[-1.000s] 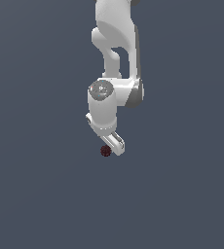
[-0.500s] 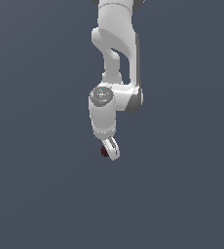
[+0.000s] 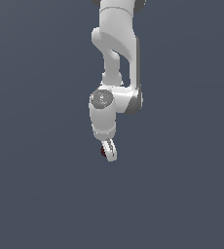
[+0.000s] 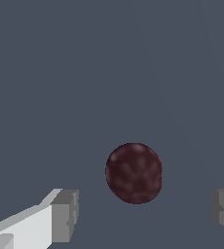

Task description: Pick up the object and move it to a goal position.

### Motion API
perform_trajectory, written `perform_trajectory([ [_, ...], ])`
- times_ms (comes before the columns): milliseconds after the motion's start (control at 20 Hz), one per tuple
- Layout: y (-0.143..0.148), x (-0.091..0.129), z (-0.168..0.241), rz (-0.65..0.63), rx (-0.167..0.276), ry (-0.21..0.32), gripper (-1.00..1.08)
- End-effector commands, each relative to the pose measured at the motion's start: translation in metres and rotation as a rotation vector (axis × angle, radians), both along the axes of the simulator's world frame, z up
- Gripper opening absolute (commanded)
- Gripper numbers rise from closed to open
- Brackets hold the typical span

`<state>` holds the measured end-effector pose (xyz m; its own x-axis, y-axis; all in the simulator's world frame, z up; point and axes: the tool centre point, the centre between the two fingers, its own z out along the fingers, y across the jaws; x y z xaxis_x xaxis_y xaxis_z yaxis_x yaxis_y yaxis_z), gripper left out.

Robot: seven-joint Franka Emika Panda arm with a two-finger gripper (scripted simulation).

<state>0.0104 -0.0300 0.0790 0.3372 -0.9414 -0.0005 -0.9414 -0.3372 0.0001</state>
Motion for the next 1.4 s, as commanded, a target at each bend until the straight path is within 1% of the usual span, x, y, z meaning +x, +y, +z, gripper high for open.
perform_trajectory([
  [0,0.0,0.0,0.0,-0.008,0.0,0.0,1.0],
  [250,0.0,0.0,-0.006,-0.004,0.0,0.0,1.0],
  [650,0.0,-0.001,-0.043,-0.008,0.0,0.0,1.0],
  [900,0.0,0.0,-0.051,-0.008,0.0,0.0,1.0],
  [950,0.0,0.0,-0.051,-0.008,0.0,0.0,-1.0],
  [1350,0.0,0.0,-0.051,-0.008,0.0,0.0,-1.0],
])
